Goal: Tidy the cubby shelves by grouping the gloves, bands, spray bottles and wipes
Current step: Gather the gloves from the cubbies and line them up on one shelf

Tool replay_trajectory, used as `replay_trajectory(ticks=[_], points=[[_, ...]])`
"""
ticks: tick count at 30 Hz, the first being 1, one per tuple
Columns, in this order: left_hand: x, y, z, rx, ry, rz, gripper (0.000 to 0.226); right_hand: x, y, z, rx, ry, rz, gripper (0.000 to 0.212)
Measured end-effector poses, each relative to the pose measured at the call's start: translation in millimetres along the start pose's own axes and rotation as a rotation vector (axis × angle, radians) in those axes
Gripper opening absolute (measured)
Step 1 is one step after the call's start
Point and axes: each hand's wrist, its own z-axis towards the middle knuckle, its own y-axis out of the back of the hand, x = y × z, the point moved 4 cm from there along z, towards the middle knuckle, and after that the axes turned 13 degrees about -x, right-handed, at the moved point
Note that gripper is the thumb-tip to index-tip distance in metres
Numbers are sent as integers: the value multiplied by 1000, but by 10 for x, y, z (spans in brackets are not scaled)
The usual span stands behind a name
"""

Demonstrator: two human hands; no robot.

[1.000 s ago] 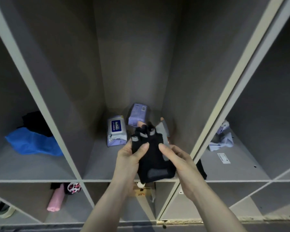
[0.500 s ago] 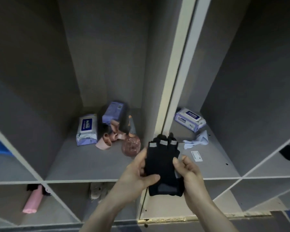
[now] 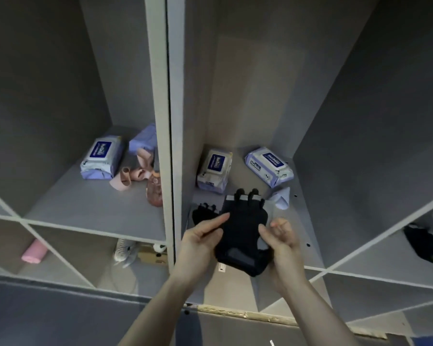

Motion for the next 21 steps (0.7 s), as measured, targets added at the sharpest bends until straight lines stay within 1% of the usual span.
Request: replay_trajectory(ticks=[2,3,6,8,11,15,16,17,18,19,20,21], points=[[126,-59,76,-7,27,67,35,-71,36,96,129,-53,-98,39],[204,-83,125,0,37,119,36,-126,66,147,162,-89,-150,40],[436,-134,257,41,75,237,41,-308,208,298,145,-195,-250,36],[564,-151,354,53,80,304,46,-389,263,390,141,-205,-307,52],[688,-185,555,47,98,364,54,-459,229,555,179,-193,-385,75],[748,-225,872,71,118,392,57,-541,72,893,219,-142,-393,81],[749,-203,948,71,92,447,55,-592,53,981,236,-142,-406,82],[742,-162,1029,54,27,544,52,-647,37,1058,273,-139,-441,84],[729,-110,1108,33,-75,683,49,-705,30,1125,327,-128,-519,87],[730,-56,1174,28,-193,842,47,-765,34,1181,384,-95,-673,88],[762,-10,1232,53,-297,1015,46,-824,63,1243,412,-14,-924,86],[841,46,1272,115,-363,1193,47,-889,97,1289,411,107,-1196,81]])
